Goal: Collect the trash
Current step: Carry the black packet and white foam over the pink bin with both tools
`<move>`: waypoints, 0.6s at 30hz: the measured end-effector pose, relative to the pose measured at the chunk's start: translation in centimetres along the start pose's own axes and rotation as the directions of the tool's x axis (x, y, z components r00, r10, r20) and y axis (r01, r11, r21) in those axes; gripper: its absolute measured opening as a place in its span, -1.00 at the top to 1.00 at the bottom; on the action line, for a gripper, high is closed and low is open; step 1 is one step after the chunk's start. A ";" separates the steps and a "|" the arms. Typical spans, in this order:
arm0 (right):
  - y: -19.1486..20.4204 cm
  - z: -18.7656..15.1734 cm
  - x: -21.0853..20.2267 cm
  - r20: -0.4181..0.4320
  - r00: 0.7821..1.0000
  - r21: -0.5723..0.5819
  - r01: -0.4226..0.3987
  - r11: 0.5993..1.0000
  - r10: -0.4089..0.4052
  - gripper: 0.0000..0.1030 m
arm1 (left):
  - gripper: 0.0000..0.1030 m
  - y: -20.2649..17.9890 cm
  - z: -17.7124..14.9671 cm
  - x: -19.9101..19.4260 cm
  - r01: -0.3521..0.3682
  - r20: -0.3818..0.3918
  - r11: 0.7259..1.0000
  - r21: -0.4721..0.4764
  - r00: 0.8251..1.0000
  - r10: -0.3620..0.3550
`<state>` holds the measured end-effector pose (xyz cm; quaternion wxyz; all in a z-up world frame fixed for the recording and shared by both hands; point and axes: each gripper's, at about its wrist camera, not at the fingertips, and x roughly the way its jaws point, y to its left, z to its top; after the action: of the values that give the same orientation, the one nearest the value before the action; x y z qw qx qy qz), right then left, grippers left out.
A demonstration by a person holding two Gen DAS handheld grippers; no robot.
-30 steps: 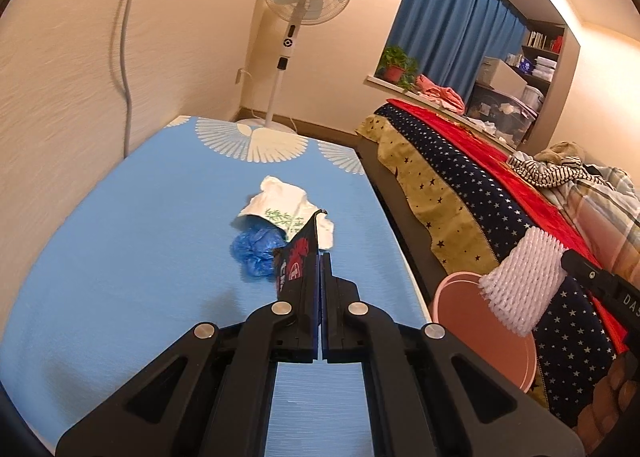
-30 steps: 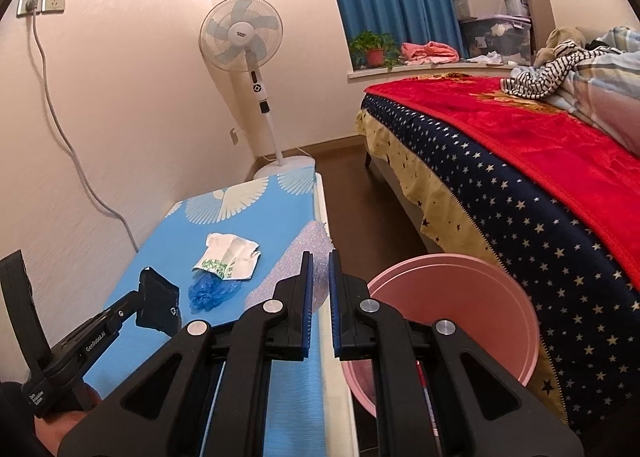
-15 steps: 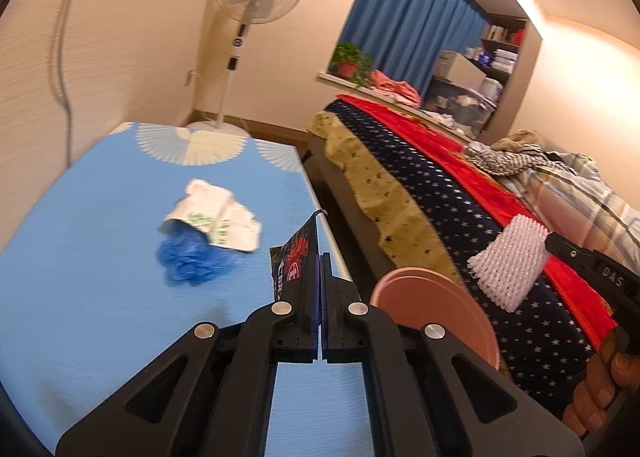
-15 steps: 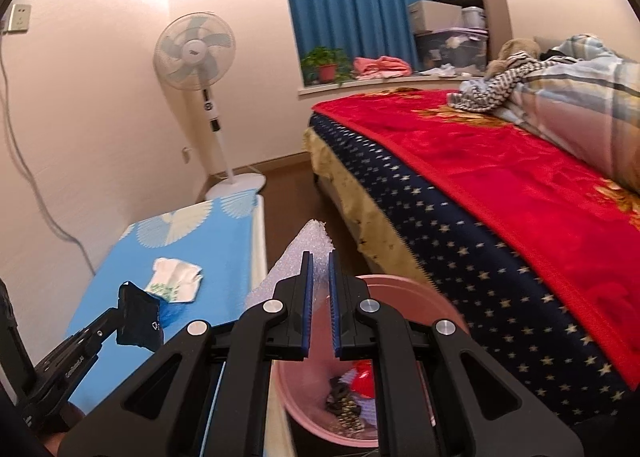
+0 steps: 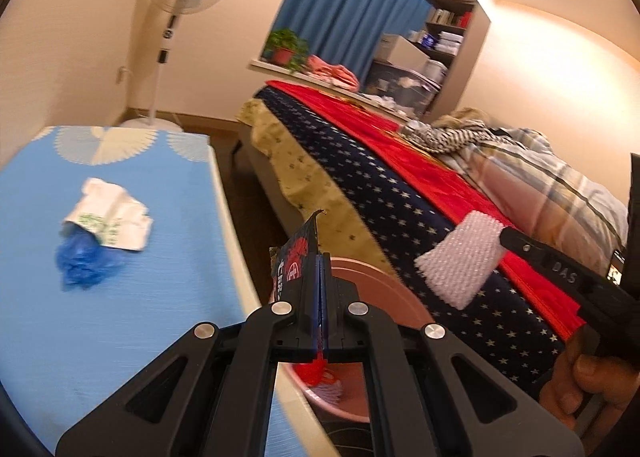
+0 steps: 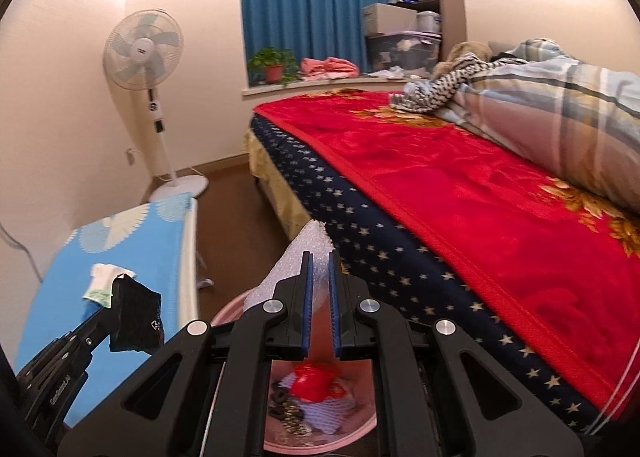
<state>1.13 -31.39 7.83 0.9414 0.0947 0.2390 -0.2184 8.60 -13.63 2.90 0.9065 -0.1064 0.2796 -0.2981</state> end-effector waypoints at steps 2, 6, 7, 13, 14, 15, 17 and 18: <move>-0.5 -0.1 0.4 -0.010 1.000 0.006 0.018 1.000 -0.018 0.84 | 1.00 -0.7 -0.3 0.9 0.023 -0.015 1.000 0.009 1.000 -0.023; -1.2 -0.4 1.0 -0.022 0.999 0.014 0.045 0.999 -0.044 0.84 | 1.00 -1.7 -0.7 2.3 0.056 -0.035 0.998 0.019 0.998 -0.055; -1.3 -0.4 1.2 -0.025 0.998 0.012 0.050 0.999 -0.049 0.84 | 1.00 -1.9 -0.8 2.6 0.065 -0.040 0.998 0.020 0.997 -0.064; -1.6 -0.7 2.2 -0.041 0.997 0.011 0.064 0.998 -0.063 0.84 | 1.00 -2.5 -1.4 3.9 0.094 -0.066 0.995 0.023 0.994 -0.092; -1.5 -0.7 2.2 -0.042 0.997 0.011 0.064 0.998 -0.064 0.84 | 1.00 -2.6 -1.5 4.0 0.097 -0.069 0.995 0.022 0.993 -0.096; -1.5 -0.7 2.3 -0.043 0.997 0.010 0.066 0.998 -0.065 0.84 | 1.00 -2.5 -1.5 4.1 0.100 -0.070 0.995 0.019 0.993 -0.098; -1.3 -0.8 2.5 -0.047 0.997 0.007 0.065 0.998 -0.065 0.82 | 1.00 -2.3 -1.5 4.3 0.106 -0.074 0.994 0.013 0.992 -0.105; -1.2 -0.8 2.5 -0.050 0.997 0.005 0.065 0.998 -0.064 0.80 | 1.00 -2.2 -1.5 4.3 0.110 -0.077 0.994 0.010 0.991 -0.109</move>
<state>2.27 -33.14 5.81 0.9273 0.0954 0.2644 -0.2471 9.51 -18.05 0.53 0.8782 -0.1039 0.3056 -0.3529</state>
